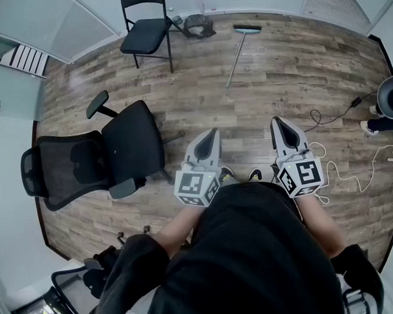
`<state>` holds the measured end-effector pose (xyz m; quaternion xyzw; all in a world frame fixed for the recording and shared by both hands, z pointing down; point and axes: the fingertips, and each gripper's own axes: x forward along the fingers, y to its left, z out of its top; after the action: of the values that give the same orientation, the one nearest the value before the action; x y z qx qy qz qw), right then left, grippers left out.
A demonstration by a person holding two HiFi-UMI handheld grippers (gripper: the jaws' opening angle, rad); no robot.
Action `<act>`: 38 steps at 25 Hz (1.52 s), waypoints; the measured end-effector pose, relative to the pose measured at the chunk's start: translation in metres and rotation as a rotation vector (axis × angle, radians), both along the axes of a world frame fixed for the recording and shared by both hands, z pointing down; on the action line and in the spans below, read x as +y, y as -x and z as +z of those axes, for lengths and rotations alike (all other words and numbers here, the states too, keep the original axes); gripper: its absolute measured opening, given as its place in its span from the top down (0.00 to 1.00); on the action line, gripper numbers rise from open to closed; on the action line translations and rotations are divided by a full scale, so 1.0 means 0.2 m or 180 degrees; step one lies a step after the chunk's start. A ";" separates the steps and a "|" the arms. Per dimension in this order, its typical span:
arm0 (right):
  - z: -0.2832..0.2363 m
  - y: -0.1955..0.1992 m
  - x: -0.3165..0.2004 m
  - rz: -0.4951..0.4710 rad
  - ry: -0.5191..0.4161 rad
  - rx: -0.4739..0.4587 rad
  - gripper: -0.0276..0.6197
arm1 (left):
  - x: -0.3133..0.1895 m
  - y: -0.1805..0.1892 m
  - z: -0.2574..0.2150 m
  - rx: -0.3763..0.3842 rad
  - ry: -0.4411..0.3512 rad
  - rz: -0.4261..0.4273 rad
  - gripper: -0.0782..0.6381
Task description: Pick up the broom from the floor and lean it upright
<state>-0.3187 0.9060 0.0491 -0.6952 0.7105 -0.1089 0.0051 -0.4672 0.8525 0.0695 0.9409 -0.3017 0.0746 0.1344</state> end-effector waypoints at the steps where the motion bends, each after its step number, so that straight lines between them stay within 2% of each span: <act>1: -0.02 0.02 -0.02 -0.0023 -0.0020 0.0040 0.93 | -0.01 -0.01 -0.04 0.0024 -0.0024 0.0007 0.86; 5: -0.06 0.10 -0.05 -0.0094 -0.0056 0.0178 0.93 | 0.01 -0.03 -0.12 0.0043 -0.0200 0.0072 0.86; 9: 0.00 0.15 -0.03 0.0009 0.0037 0.0158 0.93 | 0.08 0.02 -0.04 -0.0050 -0.0359 0.0079 0.86; 12: 0.05 0.16 -0.06 0.0032 0.0118 0.0123 0.93 | 0.02 0.10 0.04 -0.0112 -0.0223 -0.0067 0.86; 17: 0.08 0.20 -0.07 -0.0062 0.0075 0.0100 0.93 | 0.01 0.17 0.15 -0.0175 -0.0011 -0.0082 0.86; 21: 0.08 0.23 -0.10 -0.0196 -0.0038 -0.0018 0.93 | -0.06 0.23 0.17 -0.0233 -0.0005 -0.0075 0.86; 24: 0.08 0.27 -0.12 -0.0318 -0.0100 0.0015 0.93 | -0.11 0.26 0.16 -0.0170 0.0018 -0.0046 0.86; 28: 0.09 0.29 -0.12 -0.0305 -0.0149 -0.0067 0.93 | -0.20 0.28 0.16 -0.0154 0.0078 -0.0014 0.86; 31: 0.13 0.29 -0.15 -0.0325 -0.0080 -0.0267 0.93 | -0.25 0.28 0.16 -0.0171 0.0118 -0.0006 0.86; 34: 0.19 0.26 -0.19 -0.0314 0.0072 -0.0319 0.93 | -0.30 0.25 0.20 -0.0212 0.0163 0.0008 0.86; 38: 0.25 0.12 -0.33 -0.0254 0.0140 -0.0402 0.93 | -0.45 0.14 0.23 -0.0243 0.0154 -0.0011 0.86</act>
<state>-0.3425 0.8399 0.1000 -0.6580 0.7334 -0.1683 0.0303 -0.4956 0.7619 0.1150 0.9333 -0.3063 0.1176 0.1457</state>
